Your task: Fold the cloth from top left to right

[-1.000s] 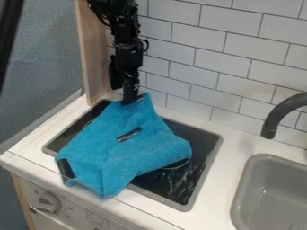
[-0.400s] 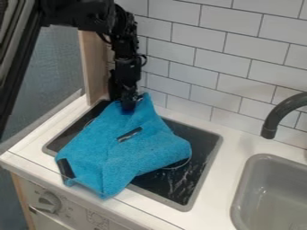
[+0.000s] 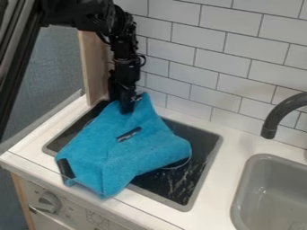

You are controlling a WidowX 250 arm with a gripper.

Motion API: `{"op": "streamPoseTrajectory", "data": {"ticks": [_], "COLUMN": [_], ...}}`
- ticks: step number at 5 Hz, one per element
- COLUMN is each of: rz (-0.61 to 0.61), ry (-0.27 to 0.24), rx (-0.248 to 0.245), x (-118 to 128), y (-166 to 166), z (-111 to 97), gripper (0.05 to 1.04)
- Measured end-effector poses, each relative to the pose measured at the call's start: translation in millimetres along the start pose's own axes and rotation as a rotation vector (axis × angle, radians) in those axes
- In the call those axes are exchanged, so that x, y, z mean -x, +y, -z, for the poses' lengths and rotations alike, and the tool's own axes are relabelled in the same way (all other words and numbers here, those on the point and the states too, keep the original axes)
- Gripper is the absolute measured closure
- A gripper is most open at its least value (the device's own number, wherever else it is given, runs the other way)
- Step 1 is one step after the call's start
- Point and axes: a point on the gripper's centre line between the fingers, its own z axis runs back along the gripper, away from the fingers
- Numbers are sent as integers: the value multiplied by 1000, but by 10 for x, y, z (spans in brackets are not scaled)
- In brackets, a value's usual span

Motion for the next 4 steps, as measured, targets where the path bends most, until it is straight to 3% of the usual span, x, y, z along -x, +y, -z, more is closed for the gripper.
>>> {"op": "streamPoseTrajectory", "data": {"ticks": [1,2,3,4], "rz": [-6,-15,-26,-37], "ry": [-2,1,0,-8], "rx": [0,10,15,15], "x": [3,8,17,29], "y": [-8,-23,-22,-6], "z": [22,22,22,9], "gripper": [673,850,984,1019]}}
